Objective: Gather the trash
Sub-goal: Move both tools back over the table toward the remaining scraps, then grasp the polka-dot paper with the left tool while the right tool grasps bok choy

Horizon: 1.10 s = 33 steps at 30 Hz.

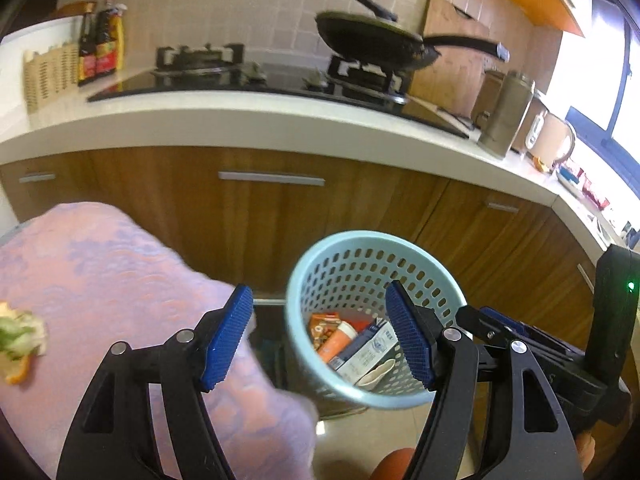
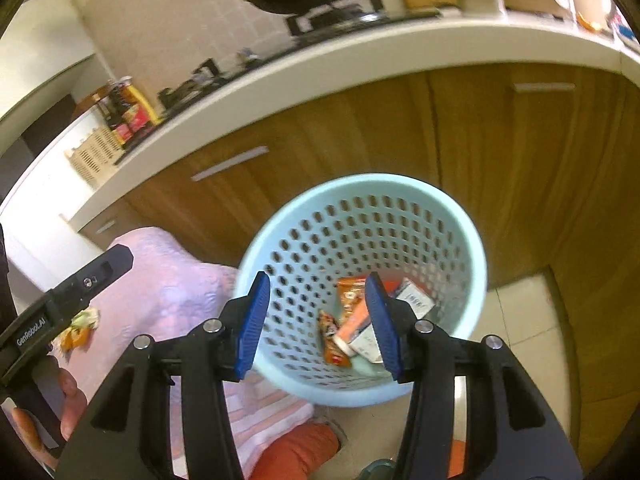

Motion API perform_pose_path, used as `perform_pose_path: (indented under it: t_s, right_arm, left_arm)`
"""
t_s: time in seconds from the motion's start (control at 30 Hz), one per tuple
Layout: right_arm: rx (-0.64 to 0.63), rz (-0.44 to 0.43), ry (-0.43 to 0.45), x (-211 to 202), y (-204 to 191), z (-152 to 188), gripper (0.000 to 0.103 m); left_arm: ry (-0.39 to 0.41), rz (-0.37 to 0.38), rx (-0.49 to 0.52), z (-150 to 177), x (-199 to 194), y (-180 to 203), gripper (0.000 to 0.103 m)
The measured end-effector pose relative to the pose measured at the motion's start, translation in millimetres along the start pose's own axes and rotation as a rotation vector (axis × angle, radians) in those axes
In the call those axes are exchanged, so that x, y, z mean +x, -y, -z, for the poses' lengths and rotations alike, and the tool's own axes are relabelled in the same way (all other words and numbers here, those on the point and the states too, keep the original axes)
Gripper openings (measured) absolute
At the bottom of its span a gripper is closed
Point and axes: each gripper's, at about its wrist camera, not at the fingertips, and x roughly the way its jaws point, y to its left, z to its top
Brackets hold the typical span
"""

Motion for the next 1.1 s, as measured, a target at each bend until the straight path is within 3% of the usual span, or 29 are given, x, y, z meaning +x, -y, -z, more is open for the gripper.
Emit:
perform_pose_path:
  t_s: [0.33,0.77,1.0,1.1]
  right_arm:
    - [-0.157,-0.108,-0.032,2,-98,25,0.046]
    - [-0.507,-0.26,-0.048,24,-270,74,0.046]
    - [-0.619,-0.297,-0.07,47,-329,88,0.046]
    - [-0.665,-0.277,-0.058,59,-348,96,0.056]
  left_arm:
    - [0.092,-0.106,-0.078,45,-91,-76,0.069]
    - [0.226,-0.342,-0.338,80,-199,-246,0.069]
    - [0.213,-0.365,-0.477,84,-211,-320,0.069]
    - [0.153,-0.36,-0.483,77,-192,-336,0.069]
